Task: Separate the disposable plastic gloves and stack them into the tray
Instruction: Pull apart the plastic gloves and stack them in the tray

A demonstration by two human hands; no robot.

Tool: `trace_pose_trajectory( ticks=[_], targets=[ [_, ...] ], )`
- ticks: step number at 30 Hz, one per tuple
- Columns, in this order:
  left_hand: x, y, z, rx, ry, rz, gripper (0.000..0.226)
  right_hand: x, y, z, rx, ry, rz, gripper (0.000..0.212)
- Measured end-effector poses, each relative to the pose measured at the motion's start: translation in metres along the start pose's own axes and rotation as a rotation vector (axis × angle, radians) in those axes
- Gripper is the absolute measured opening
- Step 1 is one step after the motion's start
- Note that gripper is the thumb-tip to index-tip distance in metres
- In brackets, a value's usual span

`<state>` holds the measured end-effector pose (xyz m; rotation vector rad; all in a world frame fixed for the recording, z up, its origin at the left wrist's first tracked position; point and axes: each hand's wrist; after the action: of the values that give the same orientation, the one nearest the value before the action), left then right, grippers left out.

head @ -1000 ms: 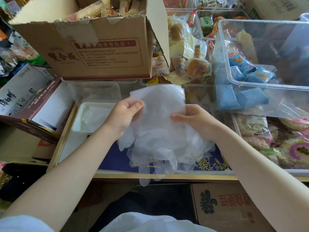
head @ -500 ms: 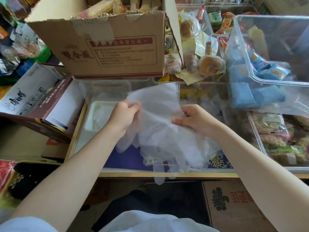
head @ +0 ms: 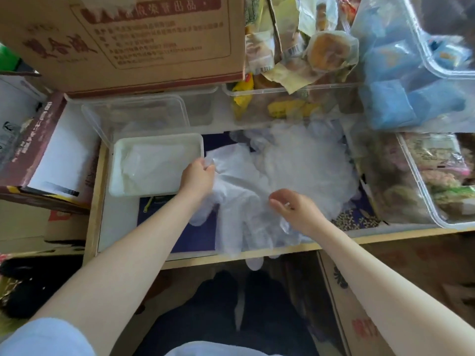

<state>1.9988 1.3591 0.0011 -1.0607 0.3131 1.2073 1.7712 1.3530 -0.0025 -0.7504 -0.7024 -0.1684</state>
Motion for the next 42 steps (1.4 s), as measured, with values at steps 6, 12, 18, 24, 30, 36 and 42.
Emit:
trace_pose_trajectory(
  ticks=[6, 12, 18, 24, 30, 36, 42],
  targets=[
    [-0.004, -0.006, -0.008, 0.013, 0.06, -0.017, 0.02, -0.006, 0.022, 0.0, 0.079, 0.038, -0.233, 0.039],
    [-0.003, -0.021, -0.012, -0.045, 0.055, 0.27, 0.02, 0.0, 0.031, 0.003, 0.299, -0.035, -0.277, 0.03],
    [0.005, -0.037, -0.022, -0.08, 0.058, 0.193, 0.017, 0.016, 0.035, 0.0, 0.232, 0.016, 0.125, 0.023],
    [-0.005, -0.041, -0.003, 0.149, 0.275, 0.095, 0.016, 0.05, -0.001, -0.02, -0.406, -0.025, -0.087, 0.046],
    [-0.028, -0.055, 0.027, 0.456, 0.43, 0.286, 0.02, 0.069, -0.033, -0.046, -0.18, -0.042, -0.595, 0.087],
    [-0.021, -0.059, 0.017, 0.369, 0.299, 0.231, 0.017, 0.065, -0.029, -0.048, -0.213, -0.13, -0.841, 0.021],
    [-0.017, -0.039, 0.004, 0.021, 0.242, -0.192, 0.02, 0.046, -0.006, -0.044, -0.333, 0.006, -0.529, 0.012]
  ],
)
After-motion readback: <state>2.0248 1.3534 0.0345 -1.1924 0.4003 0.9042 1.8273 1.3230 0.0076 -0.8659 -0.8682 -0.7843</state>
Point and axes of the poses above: each hand's wrist, its own z-axis away from the middle knuckle, its own y-axis out of the palm, x = y × z, and after that the axes turned 11 degrees about x, right-handed
